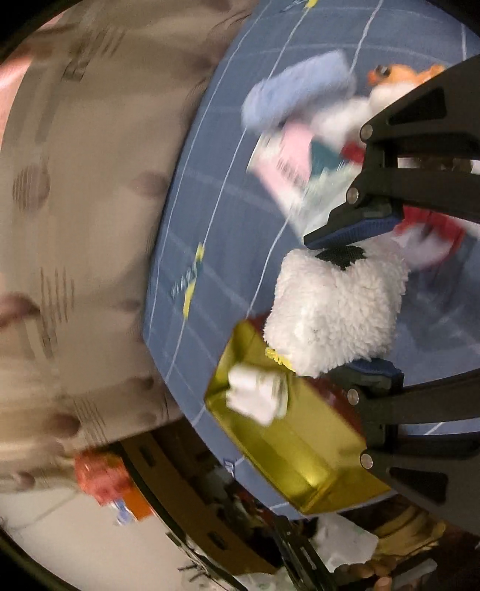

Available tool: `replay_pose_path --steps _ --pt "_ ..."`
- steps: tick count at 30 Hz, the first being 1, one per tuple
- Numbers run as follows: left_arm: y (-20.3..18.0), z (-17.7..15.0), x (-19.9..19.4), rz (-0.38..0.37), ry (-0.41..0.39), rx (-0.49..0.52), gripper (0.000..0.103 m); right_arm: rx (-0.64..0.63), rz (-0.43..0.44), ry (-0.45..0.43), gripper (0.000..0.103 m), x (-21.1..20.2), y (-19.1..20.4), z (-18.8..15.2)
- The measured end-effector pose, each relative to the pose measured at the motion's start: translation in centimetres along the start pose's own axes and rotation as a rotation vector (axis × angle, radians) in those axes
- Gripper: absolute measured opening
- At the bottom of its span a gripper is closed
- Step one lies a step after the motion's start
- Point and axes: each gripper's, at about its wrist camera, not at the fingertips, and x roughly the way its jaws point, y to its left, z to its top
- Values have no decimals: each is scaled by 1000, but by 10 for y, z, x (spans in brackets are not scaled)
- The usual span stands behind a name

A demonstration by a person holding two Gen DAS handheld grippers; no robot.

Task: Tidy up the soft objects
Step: 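Carry the white fluffy plush into the tin and open the right gripper, then grasp the light blue rolled towel with the right gripper and lift it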

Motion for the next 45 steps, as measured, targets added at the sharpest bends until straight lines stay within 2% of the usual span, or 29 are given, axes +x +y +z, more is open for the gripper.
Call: replay_pose_path --steps 5,12,16,23,25,27,34,38,45 --pt "15 1 5 12 13 -57 42 -59 40 10 49 18 38 15" --pt "16 1 7 19 17 -59 42 -123 40 45 49 55 77 36" --pt "12 0 11 25 25 -43 42 -147 21 71 50 76 89 43" --pt "3 -1 8 -18 9 -12 42 -154 -11 95 55 96 94 50" --pt "-1 -1 7 -33 8 -5 42 -155 -23 97 70 98 95 51" --pt "-3 -2 7 -36 10 3 42 -146 -14 100 76 100 94 52" --pt "-8 -3 6 -54 21 7 42 -126 11 50 76 78 88 49" --pt "-10 -5 7 -61 30 5 42 -100 14 26 76 57 71 41" --pt "-14 -8 5 -54 20 28 42 -50 -74 5 77 24 9 30"
